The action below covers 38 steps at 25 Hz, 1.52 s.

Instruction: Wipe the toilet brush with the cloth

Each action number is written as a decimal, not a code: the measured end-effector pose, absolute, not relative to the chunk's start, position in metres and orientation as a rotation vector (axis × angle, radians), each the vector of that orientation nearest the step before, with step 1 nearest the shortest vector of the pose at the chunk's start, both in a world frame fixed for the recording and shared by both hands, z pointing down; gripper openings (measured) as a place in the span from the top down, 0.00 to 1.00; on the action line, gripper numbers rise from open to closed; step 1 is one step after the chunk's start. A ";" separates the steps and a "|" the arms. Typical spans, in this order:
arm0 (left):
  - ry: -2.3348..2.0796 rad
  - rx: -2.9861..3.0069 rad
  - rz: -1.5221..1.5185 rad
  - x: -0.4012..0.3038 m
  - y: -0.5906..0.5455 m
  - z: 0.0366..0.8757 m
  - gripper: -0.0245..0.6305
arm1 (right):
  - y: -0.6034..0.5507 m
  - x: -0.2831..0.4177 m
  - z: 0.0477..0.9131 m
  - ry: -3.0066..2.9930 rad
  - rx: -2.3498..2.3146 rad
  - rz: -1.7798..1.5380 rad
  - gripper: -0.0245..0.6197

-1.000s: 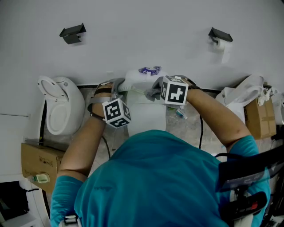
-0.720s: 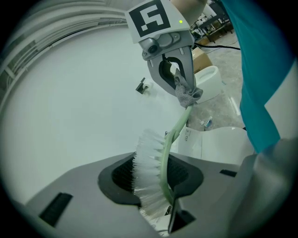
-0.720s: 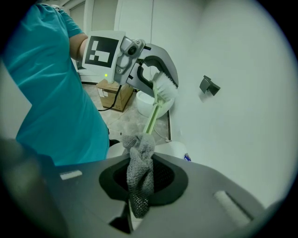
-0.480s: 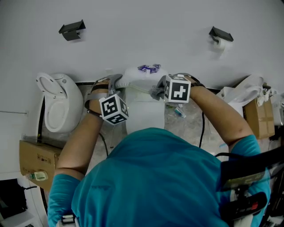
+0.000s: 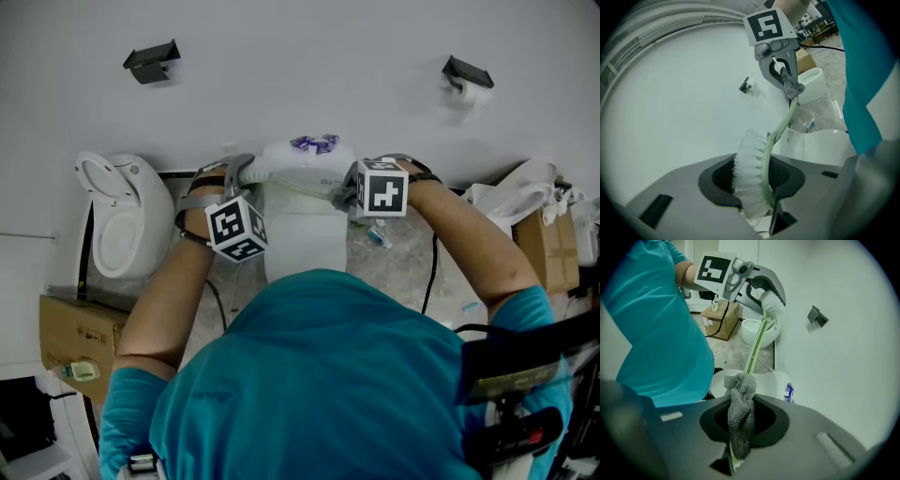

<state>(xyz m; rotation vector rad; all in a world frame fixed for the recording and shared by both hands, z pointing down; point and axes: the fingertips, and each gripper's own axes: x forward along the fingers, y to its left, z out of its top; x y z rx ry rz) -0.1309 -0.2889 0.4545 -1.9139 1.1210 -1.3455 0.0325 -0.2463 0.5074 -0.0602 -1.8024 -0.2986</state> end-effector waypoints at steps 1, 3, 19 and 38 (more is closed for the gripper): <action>1.123 -1.916 -1.345 -0.131 -0.289 0.454 0.73 | -0.247 0.035 0.508 -1.793 -0.063 -0.300 0.92; 1.128 -1.919 -1.344 -0.132 -0.289 0.454 0.73 | -0.247 0.041 0.508 -1.774 -0.067 -0.303 0.92; 1.145 -1.914 -1.328 -0.135 -0.288 0.449 0.73 | -0.256 0.087 0.513 -1.606 -0.119 -0.356 0.92; 1.117 -1.899 -1.316 -0.131 -0.283 0.446 0.73 | -0.271 0.137 0.516 -1.452 -0.096 -0.359 0.91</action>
